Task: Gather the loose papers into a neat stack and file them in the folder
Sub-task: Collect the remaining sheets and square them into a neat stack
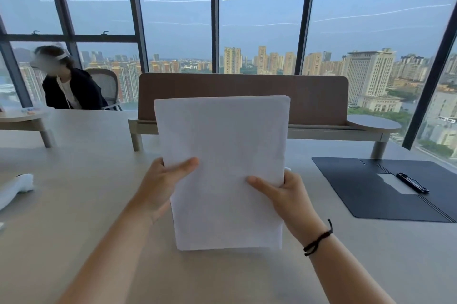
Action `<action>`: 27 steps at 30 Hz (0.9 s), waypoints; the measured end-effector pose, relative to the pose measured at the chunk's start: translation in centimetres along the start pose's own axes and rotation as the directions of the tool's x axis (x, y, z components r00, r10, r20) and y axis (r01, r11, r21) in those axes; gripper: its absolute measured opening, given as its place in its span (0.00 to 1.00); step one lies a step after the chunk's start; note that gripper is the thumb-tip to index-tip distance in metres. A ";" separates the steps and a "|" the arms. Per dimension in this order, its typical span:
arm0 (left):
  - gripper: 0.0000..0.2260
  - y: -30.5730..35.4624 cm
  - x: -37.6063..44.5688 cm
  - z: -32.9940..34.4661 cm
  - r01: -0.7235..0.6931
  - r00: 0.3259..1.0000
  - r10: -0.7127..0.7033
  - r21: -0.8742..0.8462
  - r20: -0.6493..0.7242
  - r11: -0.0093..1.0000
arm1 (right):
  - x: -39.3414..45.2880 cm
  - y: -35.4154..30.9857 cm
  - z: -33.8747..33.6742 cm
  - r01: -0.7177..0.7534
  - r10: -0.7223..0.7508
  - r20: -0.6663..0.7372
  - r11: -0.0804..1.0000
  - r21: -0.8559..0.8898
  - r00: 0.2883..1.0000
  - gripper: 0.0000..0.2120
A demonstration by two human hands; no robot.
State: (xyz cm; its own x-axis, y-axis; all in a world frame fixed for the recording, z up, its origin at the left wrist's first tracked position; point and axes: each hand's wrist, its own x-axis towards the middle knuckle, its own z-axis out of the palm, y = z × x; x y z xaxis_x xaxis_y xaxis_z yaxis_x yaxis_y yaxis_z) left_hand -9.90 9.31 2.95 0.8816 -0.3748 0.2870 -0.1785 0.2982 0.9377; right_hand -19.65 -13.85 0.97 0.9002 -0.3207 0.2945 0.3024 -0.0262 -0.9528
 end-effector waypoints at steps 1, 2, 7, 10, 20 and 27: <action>0.32 -0.3 -0.1 0.1 0.006 1.000 -0.006 -0.001 0.017 1.000 | 0.0 0.0 -0.3 -0.016 0.016 0.014 1.000 0.022 1.000 0.09; 0.32 -1.0 -0.3 0.2 0.032 0.999 -0.032 0.005 0.023 0.999 | -0.1 0.4 -0.6 -0.047 0.045 0.035 0.998 0.047 0.998 0.11; 0.39 -6.2 -1.6 1.1 0.231 0.972 -0.235 0.125 0.015 0.965 | -1.1 4.0 -2.0 -0.305 0.299 0.081 0.950 0.066 0.951 0.13; 0.24 -6.4 -0.1 1.4 0.261 0.964 -0.266 0.188 0.001 0.947 | 0.3 4.4 -2.8 -0.326 0.327 -0.040 0.945 0.015 0.944 0.09; 0.11 -10.3 8.2 -2.0 0.432 0.883 -0.280 0.417 -0.377 0.800 | 5.8 7.2 -9.8 -0.410 0.407 -0.434 0.907 0.091 0.804 0.08; 0.13 -10.8 11.2 -0.5 0.521 0.841 -0.386 0.373 -0.380 0.768 | 7.7 9.4 -6.4 -0.447 0.372 -0.372 0.884 -0.138 0.850 0.09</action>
State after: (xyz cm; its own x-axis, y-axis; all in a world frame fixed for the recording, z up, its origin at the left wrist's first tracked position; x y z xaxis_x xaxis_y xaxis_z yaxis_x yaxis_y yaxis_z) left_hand 2.14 2.31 -4.04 0.9761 -0.0963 -0.1951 0.1594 -0.2938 0.9425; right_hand -11.90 -22.63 -6.15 0.7612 -0.6351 -0.1313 -0.1782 -0.0102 -0.9839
